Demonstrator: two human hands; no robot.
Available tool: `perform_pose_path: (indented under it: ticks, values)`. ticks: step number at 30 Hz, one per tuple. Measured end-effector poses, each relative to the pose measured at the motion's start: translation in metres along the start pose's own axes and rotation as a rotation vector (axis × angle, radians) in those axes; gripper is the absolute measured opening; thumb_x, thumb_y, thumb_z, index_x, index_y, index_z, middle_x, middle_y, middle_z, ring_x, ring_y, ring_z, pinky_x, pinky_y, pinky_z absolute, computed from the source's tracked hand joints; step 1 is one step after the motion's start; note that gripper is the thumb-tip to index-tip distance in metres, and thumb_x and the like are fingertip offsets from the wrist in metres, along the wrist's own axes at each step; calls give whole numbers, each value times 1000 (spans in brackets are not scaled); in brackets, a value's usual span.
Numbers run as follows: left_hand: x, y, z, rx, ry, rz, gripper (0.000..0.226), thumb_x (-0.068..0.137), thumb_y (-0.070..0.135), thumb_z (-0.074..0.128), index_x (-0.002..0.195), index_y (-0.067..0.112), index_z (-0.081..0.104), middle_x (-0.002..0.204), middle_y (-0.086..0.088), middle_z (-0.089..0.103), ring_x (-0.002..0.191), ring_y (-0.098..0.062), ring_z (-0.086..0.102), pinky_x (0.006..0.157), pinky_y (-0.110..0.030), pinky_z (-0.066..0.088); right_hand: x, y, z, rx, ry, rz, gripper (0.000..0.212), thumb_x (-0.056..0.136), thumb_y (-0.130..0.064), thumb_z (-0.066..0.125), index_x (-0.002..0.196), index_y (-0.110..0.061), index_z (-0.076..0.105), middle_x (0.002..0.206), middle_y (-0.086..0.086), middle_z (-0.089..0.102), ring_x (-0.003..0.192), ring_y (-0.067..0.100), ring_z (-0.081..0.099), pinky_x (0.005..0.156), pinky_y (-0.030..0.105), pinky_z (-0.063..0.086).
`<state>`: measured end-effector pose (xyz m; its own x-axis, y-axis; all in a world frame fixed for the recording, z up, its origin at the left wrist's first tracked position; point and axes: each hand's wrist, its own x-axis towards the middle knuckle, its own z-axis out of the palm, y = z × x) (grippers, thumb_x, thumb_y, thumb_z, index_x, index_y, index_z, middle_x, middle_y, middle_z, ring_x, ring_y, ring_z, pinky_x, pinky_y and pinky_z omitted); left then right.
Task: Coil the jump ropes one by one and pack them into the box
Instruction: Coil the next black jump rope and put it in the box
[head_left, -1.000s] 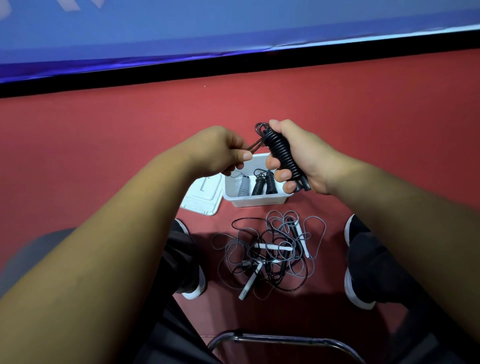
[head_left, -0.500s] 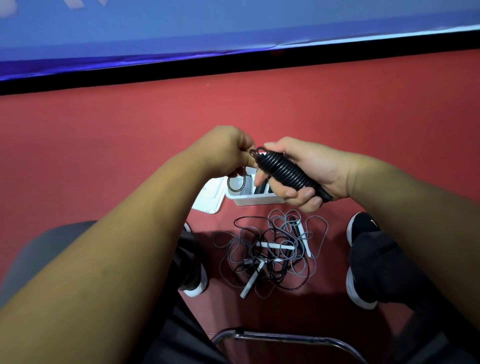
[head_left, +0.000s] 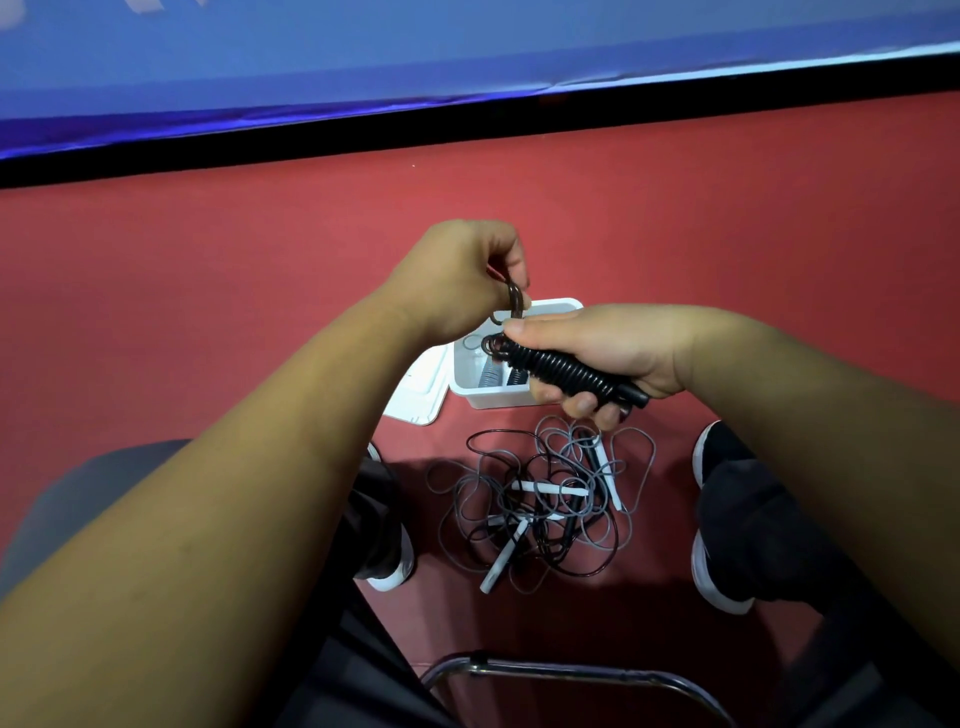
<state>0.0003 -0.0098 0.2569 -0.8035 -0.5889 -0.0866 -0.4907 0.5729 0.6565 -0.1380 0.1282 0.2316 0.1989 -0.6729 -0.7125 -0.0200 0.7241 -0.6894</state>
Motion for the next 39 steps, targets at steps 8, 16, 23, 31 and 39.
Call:
perform_pose_path:
  ticks: [8, 16, 23, 31, 39]
  values:
    - [4, 0, -4, 109, 38, 32, 12, 86, 8, 79, 91, 16, 71, 85, 4, 75, 82, -15, 72, 79, -37, 59, 12, 4, -9, 88, 269, -169, 54, 101, -75, 45, 128, -30, 58, 82, 4, 51, 52, 14, 43, 54, 25, 40]
    - [3, 7, -2, 199, -15, -29, 16, 85, 18, 85, 90, 18, 70, 80, 5, 73, 68, -5, 66, 54, -13, 42, 18, 0, -3, 194, 430, -168, 52, 99, -79, 43, 117, -33, 59, 77, 1, 53, 50, 14, 45, 57, 28, 42]
    - [-3, 9, 1, -323, -36, -192, 23, 92, 25, 81, 94, 7, 66, 77, -6, 73, 64, -15, 69, 54, -30, 57, 16, -4, -5, 183, 543, -279, 39, 102, -68, 48, 111, -32, 60, 88, 5, 52, 52, 15, 44, 52, 27, 41]
    - [-3, 0, 0, -409, -185, -250, 17, 105, 24, 63, 102, 9, 71, 83, -5, 73, 67, -12, 62, 62, -32, 55, 17, 1, -1, 88, 567, -325, 39, 101, -72, 45, 109, -38, 62, 85, 5, 54, 54, 17, 47, 52, 29, 41]
    - [0, 7, 3, 84, -12, 26, 8, 92, 15, 76, 91, 13, 68, 82, -5, 73, 73, -16, 71, 70, -44, 60, 18, 0, -1, 180, 549, -291, 41, 99, -74, 44, 107, -37, 61, 79, 3, 54, 51, 17, 45, 55, 30, 42]
